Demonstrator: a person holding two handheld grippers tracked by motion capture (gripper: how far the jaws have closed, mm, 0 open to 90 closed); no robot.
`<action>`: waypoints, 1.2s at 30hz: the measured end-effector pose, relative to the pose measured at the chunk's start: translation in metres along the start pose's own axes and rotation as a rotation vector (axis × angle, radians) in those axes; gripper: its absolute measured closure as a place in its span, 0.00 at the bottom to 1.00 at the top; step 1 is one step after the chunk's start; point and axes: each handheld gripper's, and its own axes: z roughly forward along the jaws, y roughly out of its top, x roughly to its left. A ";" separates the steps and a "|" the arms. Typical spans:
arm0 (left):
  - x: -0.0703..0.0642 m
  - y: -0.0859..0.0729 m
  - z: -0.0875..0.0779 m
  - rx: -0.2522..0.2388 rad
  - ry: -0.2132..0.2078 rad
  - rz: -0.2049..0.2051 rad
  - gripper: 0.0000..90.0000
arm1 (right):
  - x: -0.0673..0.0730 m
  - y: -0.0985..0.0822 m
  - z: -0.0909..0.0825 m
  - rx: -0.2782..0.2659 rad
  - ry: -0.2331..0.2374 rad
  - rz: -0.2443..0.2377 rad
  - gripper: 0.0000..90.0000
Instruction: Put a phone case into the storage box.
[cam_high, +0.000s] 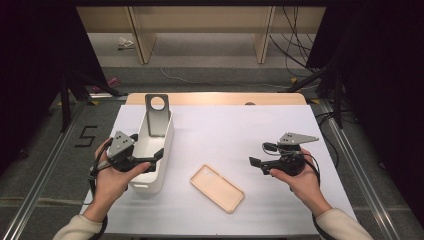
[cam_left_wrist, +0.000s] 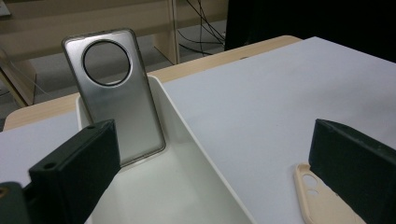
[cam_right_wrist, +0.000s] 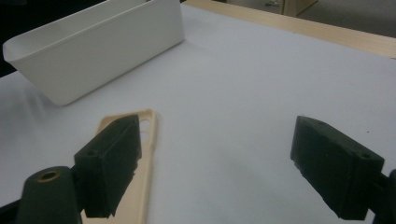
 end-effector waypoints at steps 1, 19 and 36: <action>-0.001 -0.001 -0.001 0.000 -0.002 0.000 0.02 | 0.000 0.000 0.000 -0.001 0.000 0.001 0.19; -0.005 -0.002 -0.001 0.002 -0.019 0.016 0.02 | 0.000 0.001 0.001 -0.001 -0.002 0.001 0.19; -0.009 -0.001 0.000 0.003 -0.020 0.017 0.04 | 0.012 -0.001 0.017 0.234 0.019 -0.042 0.84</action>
